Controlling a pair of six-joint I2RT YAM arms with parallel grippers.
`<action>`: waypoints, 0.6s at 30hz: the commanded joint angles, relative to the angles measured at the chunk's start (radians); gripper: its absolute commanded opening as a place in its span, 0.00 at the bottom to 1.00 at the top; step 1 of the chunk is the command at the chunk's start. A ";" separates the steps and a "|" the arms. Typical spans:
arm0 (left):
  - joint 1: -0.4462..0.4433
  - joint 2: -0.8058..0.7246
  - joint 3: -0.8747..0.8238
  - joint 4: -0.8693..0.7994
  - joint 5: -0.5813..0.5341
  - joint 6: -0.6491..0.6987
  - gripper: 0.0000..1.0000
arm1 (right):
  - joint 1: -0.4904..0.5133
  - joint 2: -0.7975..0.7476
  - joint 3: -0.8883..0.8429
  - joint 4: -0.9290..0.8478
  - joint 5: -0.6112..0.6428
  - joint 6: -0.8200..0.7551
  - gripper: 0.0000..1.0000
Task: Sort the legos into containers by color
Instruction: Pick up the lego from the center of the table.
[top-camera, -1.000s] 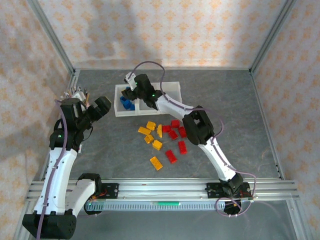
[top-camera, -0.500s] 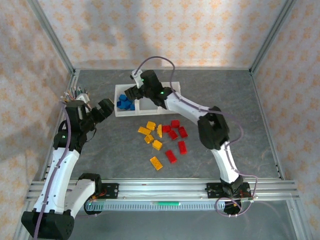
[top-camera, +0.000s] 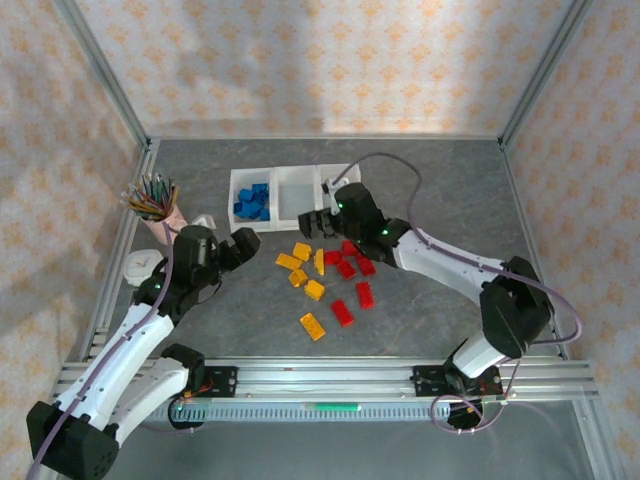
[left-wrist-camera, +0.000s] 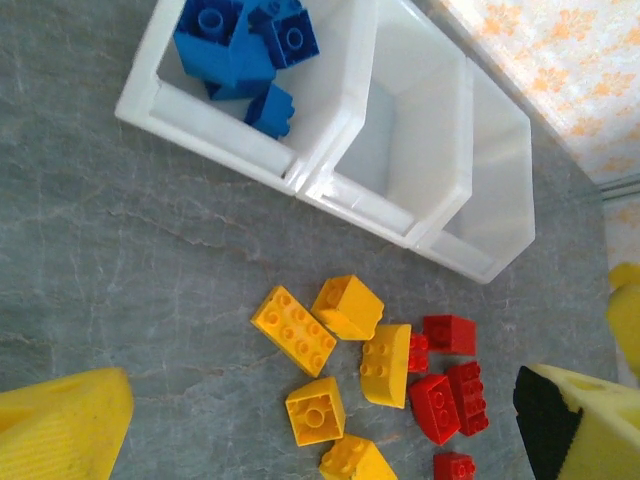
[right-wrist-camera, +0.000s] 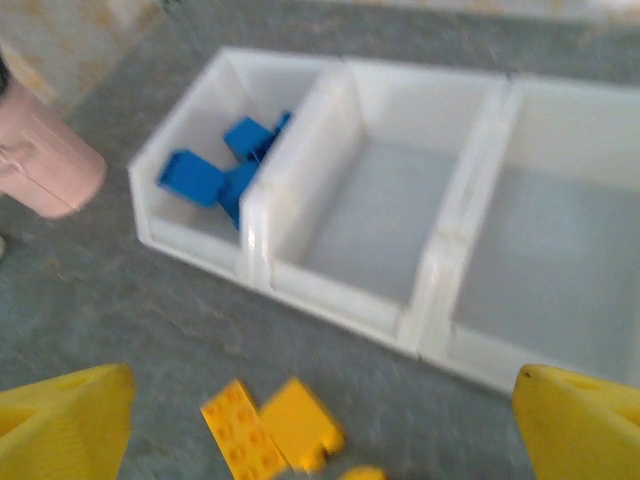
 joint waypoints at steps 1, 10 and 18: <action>-0.065 0.001 -0.047 0.093 -0.084 -0.075 0.99 | 0.003 -0.066 -0.070 -0.057 0.052 0.105 0.97; -0.247 0.093 -0.102 0.208 -0.216 -0.154 0.99 | 0.036 -0.005 -0.100 -0.187 0.106 0.176 0.87; -0.308 0.135 -0.130 0.279 -0.276 -0.200 0.99 | 0.116 0.138 -0.007 -0.240 0.179 0.247 0.79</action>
